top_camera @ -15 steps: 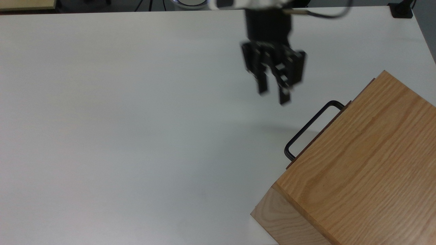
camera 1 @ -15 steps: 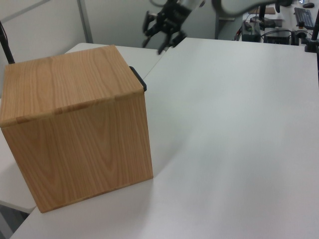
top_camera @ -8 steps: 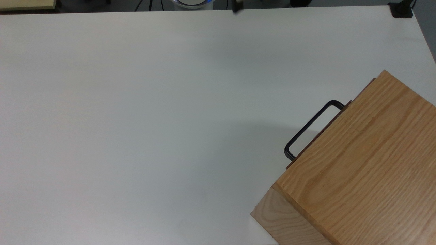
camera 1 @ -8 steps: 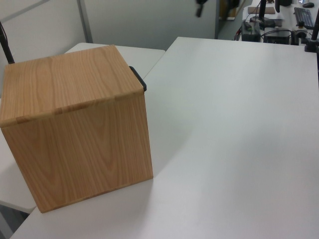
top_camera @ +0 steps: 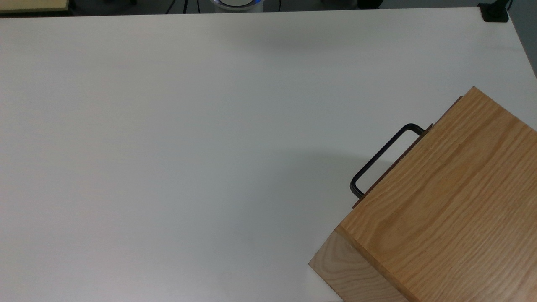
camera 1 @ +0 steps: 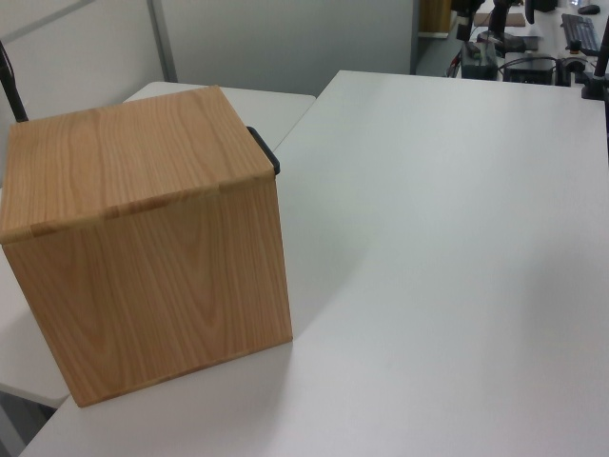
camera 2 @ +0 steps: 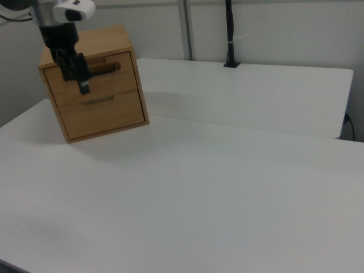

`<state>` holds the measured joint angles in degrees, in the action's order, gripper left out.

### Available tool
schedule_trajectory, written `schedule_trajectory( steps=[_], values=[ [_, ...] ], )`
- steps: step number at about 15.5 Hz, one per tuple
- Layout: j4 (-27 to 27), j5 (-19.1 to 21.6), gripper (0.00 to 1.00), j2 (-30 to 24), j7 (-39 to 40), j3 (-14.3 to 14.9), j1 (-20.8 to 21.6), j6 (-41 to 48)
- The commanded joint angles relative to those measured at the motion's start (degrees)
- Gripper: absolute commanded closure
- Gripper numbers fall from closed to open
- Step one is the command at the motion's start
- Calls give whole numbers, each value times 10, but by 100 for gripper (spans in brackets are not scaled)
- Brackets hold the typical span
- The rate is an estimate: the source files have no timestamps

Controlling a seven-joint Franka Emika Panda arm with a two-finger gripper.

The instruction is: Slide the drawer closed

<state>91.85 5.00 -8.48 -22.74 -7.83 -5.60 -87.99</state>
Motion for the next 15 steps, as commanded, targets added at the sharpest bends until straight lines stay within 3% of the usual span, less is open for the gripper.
schedule_trajectory(
  steps=[1,4,15],
  values=[
    [20,-33,0,-1,156,3,-7,-6],
    [17,-59,0,21,221,4,-11,-22],
    [14,-57,0,35,221,19,-10,-51]
  ],
)
